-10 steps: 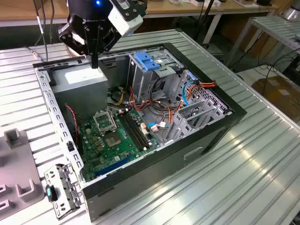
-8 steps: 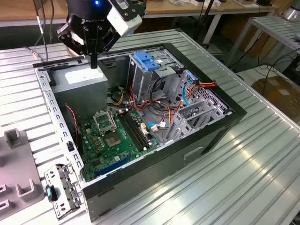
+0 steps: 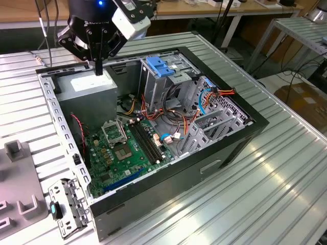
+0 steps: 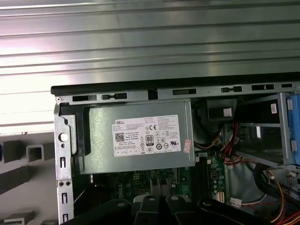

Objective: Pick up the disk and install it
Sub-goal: 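Reach for the disk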

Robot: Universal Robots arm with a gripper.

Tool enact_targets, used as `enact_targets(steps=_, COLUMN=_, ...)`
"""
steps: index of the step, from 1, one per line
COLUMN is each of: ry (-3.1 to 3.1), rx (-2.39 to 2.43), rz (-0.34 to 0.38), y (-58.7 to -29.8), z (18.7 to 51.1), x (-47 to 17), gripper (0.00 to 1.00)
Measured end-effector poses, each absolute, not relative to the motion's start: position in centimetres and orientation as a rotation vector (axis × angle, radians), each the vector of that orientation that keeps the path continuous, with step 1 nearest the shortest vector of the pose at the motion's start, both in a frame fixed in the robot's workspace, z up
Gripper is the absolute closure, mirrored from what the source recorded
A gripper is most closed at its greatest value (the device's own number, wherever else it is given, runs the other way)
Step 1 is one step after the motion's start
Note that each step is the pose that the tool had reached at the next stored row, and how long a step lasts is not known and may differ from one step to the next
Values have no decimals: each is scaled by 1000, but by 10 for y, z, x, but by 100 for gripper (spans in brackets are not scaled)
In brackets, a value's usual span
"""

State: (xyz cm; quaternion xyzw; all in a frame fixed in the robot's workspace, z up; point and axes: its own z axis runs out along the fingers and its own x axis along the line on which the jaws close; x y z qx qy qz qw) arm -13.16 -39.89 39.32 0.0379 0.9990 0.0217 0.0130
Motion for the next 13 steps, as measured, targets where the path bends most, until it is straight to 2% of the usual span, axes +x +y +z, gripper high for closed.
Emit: enact_targets(steps=13, ry=3114, rx=118, rz=68, y=-399, z=393, x=-141, gripper=89)
